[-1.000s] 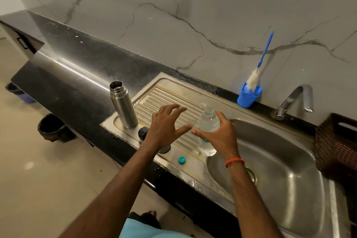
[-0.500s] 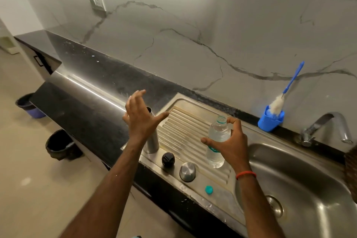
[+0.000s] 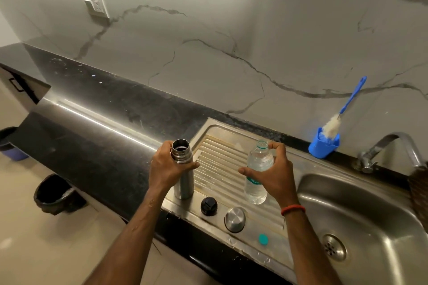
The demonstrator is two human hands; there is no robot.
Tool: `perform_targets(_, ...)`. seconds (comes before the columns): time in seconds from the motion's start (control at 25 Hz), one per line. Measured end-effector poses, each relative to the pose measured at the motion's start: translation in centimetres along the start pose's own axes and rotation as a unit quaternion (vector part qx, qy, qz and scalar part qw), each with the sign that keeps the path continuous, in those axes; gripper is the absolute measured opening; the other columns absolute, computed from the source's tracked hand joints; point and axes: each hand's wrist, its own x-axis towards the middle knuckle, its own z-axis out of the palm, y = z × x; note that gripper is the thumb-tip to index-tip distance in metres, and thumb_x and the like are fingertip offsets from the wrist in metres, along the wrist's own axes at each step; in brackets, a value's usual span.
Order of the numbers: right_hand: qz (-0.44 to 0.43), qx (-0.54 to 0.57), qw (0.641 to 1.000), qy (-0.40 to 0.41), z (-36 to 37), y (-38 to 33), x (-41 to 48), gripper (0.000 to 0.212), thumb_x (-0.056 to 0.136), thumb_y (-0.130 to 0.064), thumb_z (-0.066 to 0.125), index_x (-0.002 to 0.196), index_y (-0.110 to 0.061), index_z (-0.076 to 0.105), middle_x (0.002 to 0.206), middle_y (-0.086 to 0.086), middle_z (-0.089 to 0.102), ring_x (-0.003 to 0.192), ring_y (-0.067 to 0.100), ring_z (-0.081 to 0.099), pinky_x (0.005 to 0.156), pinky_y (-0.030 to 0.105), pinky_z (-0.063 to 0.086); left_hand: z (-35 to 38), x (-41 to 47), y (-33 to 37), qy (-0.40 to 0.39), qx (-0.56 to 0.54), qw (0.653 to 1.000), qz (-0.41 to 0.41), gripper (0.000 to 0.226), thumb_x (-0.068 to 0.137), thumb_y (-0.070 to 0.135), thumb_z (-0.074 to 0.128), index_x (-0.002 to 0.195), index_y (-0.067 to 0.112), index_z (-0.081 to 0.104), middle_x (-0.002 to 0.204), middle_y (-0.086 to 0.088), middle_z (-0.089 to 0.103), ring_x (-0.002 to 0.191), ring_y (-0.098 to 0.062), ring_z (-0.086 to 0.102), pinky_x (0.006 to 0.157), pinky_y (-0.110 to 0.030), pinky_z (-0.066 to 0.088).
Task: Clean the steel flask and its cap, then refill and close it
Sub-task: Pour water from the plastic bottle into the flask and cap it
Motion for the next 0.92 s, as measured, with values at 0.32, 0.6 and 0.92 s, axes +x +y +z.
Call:
perform_targets(0.32,-0.016,-0.004,0.999,0.038,-2.3,-0.1,0.2,0.086,0.049,-0.052,0.091,0.118,-0.035,0.043,0.102,-0.014,0.065,0.092,0.003,0.066,0.073,0.016,0.056,1.0,2.4,4.0,-0.013,-0.025,0.996,0.089,0.080,0.048,0.063,0.091,0.109,0.025,0.057,0.102,0.004,0.067,0.088,-0.015,0.066,0.075,-0.041,0.061)
perform_targets(0.6,-0.015,-0.005,0.996,0.087,-8.1,0.6,-0.8,0.082,0.051,-0.047,0.094,0.115,-0.031,0.047,0.105,-0.012,0.067,0.095,0.008,0.068,0.080,0.029,0.058,4.5,1.9,12.0,-0.078,-0.143,0.974,0.159,0.090,0.045,0.081,0.081,0.114,0.026,0.060,0.105,0.012,0.068,0.094,-0.002,0.065,0.078,-0.028,0.058)
perform_targets(0.92,-0.043,-0.029,0.990,0.133,-17.8,2.5,-3.5,0.066,0.056,-0.034,0.097,0.105,-0.025,0.055,0.096,-0.008,0.072,0.087,0.007,0.071,0.072,0.023,0.057,12.3,-3.4,20.0,-0.203,-0.151,0.942,0.220,0.078,0.047,0.061,0.093,0.113,0.033,0.061,0.099,0.019,0.069,0.093,0.007,0.063,0.076,-0.017,0.053)
